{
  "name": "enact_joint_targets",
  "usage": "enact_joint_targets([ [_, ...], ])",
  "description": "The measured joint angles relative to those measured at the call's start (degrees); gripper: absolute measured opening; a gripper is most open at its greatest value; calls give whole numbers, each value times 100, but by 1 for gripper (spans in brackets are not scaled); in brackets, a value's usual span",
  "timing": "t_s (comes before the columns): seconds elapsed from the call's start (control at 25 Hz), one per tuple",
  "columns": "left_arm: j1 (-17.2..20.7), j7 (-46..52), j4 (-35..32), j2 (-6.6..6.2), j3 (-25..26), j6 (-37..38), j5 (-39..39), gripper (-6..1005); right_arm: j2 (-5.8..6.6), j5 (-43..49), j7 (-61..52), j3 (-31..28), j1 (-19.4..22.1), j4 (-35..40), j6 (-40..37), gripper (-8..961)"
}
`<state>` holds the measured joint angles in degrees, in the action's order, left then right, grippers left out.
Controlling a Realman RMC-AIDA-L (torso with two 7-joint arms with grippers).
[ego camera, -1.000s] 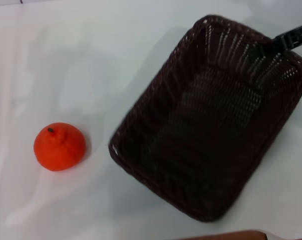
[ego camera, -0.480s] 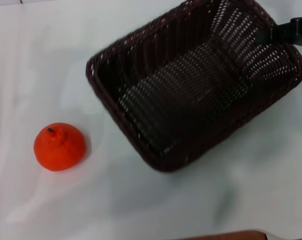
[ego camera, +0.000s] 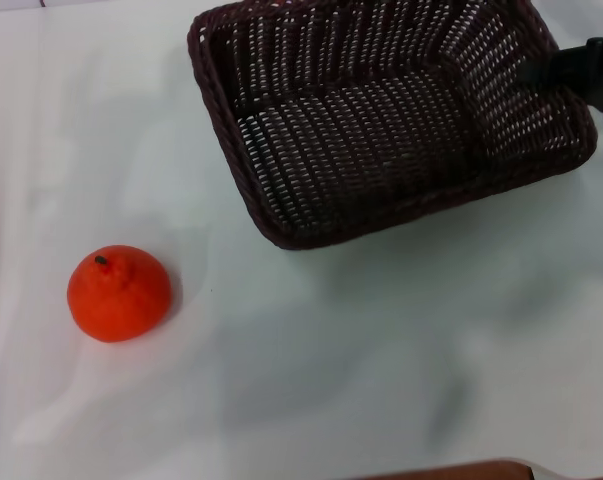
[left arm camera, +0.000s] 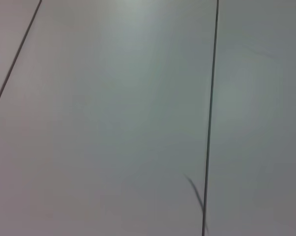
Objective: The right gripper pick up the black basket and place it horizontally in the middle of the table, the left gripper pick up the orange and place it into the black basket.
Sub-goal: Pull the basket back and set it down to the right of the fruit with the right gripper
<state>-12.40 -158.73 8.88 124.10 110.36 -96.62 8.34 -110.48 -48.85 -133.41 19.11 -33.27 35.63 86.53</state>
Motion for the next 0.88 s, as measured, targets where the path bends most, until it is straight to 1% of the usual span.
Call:
enact_joint_targets([
  [0.2, -17, 12, 0, -1, -13, 13, 1, 935, -38, -208, -68, -288, 10, -495, -362, 204],
  [0.32, -24, 14, 0, -7, -15, 15, 1, 935, -38, -342, -75, -358, 9, -721, -441, 204],
  [0.36, -26, 15, 0, -8, -14, 16, 1, 935, -46, -352, -88, -358, 6, -735, -458, 204],
  [0.52, -20, 21, 0, -9, 3, 20, 1, 935, -143, -354, -237, -326, -16, -752, -535, 204],
  [0.68, -16, 21, -11, -12, 13, 37, 0, 935, -187, -369, -507, -360, -24, -795, -447, 204],
  [0.76, -25, 21, -14, -17, 12, 85, -13, 935, -180, -393, -565, -370, -26, -836, -410, 204],
  [0.88, -38, 21, 0, -19, 17, 153, -33, 934, -133, -474, -644, -333, -43, -954, -322, 204],
])
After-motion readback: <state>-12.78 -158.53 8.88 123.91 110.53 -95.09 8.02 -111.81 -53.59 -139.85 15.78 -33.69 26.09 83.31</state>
